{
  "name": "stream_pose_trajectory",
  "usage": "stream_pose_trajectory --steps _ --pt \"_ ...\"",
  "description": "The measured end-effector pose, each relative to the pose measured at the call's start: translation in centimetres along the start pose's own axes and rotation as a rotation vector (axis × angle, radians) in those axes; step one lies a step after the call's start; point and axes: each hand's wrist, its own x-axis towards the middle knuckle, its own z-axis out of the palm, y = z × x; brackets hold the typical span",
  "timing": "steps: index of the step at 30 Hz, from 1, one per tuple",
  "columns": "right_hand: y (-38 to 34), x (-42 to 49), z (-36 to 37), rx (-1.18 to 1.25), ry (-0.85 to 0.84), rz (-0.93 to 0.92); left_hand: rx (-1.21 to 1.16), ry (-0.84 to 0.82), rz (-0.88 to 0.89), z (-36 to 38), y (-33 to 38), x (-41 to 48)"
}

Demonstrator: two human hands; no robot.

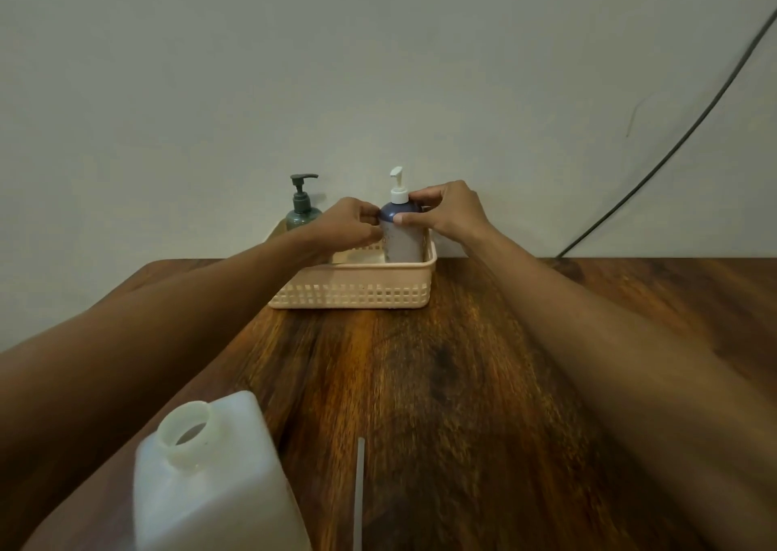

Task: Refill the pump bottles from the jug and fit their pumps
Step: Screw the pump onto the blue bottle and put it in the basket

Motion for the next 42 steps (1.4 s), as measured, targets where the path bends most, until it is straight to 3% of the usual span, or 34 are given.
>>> stream_pose_trajectory --steps 7,18,30,42 --pt "-1.2 -1.3 -0.8 -0.017 -0.018 0.011 0.123 0.002 -0.067 -0.4 2.0 -2.1" --pt "-6.1 -10.3 -8.2 0.070 0.090 -0.064 0.073 0.150 0.218 -1.9 7.0 -13.8" --pt "-13.5 -23.1 -13.1 0.086 0.113 -0.190 0.093 0.271 0.336 0.5 11.8 -27.6" --pt "-15.4 -31.5 -14.0 0.043 0.106 -0.233 0.134 0.364 0.427 3.0 13.0 -35.5"
